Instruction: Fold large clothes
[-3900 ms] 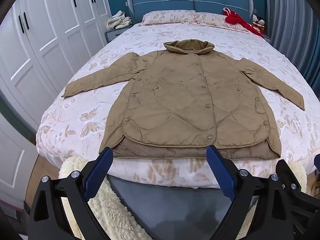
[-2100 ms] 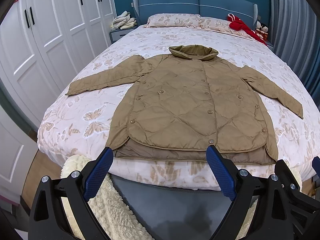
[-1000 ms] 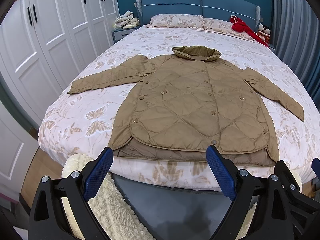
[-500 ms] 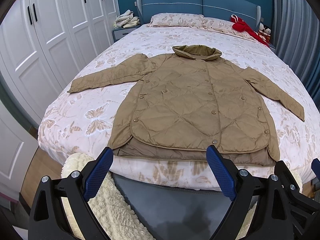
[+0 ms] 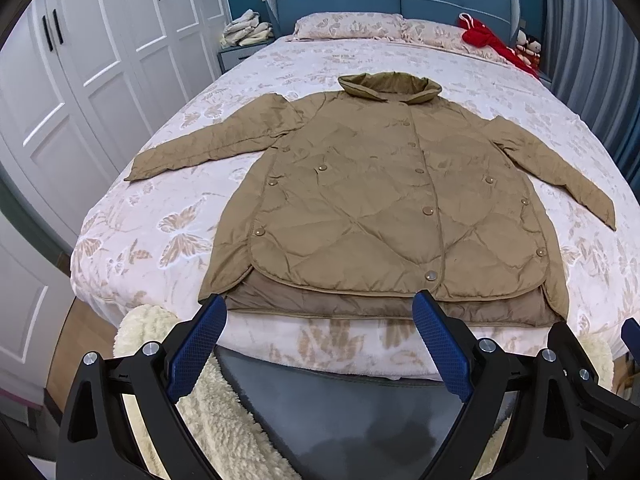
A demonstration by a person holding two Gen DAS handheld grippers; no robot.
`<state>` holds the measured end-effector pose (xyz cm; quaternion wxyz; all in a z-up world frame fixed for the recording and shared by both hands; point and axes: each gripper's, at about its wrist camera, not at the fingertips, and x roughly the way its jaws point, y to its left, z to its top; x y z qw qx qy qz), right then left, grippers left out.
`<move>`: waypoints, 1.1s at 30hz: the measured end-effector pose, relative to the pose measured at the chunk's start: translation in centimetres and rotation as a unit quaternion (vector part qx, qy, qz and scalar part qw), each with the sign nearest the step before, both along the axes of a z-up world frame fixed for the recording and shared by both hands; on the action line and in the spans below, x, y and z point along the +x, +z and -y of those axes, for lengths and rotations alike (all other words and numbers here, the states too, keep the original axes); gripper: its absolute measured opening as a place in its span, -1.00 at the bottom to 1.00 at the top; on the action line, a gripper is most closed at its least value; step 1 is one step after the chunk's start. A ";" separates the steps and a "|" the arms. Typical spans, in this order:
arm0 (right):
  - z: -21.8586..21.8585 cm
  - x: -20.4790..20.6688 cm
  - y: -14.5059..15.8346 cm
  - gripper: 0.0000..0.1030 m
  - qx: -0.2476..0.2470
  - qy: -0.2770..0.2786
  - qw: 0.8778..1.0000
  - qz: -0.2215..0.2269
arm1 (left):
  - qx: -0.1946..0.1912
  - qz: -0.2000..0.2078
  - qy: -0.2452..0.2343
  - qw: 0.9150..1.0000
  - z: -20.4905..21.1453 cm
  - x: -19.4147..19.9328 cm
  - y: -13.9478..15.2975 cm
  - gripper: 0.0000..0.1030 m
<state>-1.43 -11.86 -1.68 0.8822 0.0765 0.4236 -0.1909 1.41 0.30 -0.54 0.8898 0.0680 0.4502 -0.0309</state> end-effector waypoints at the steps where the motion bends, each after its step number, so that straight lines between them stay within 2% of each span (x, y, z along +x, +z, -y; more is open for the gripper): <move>1: 0.2 0.1 -0.2 0.91 0.002 0.000 1.000 -0.002 | 0.002 -0.002 0.000 1.000 0.2 0.2 -0.2 0.77; 7: 1.5 1.1 -1.2 0.91 0.019 0.005 1.000 -0.007 | 0.008 -0.012 -0.002 1.000 0.6 1.3 -1.0 0.77; 12: 3.5 2.3 -1.3 0.91 0.042 0.021 0.999 0.011 | 0.008 -0.018 -0.002 1.000 0.6 2.6 -1.6 0.80; 19: 14.8 4.4 -1.9 0.91 0.080 -0.078 0.993 0.048 | 0.003 -0.012 0.008 1.000 0.1 6.6 -2.0 0.79; 21: 18.5 5.0 -2.4 0.91 0.099 -0.107 0.988 0.058 | 0.000 -0.011 0.015 1.000 0.1 7.9 -2.2 0.79; 25: 27.1 6.7 -4.6 0.91 0.147 -0.171 0.969 0.099 | -0.006 -0.005 0.037 0.999 0.3 11.0 -3.0 0.79; 29: 34.9 8.6 -7.7 0.91 0.204 -0.230 0.942 0.137 | 0.002 0.000 0.056 0.998 0.8 13.8 -4.1 0.79; 31: 38.2 9.6 -9.2 0.91 0.209 -0.258 0.932 0.145 | 0.001 0.010 0.075 0.997 1.0 15.1 -4.6 0.79; 33: 40.6 10.5 -10.0 0.91 0.198 -0.280 0.928 0.145 | -0.008 0.020 0.088 0.996 1.0 16.0 -4.9 0.80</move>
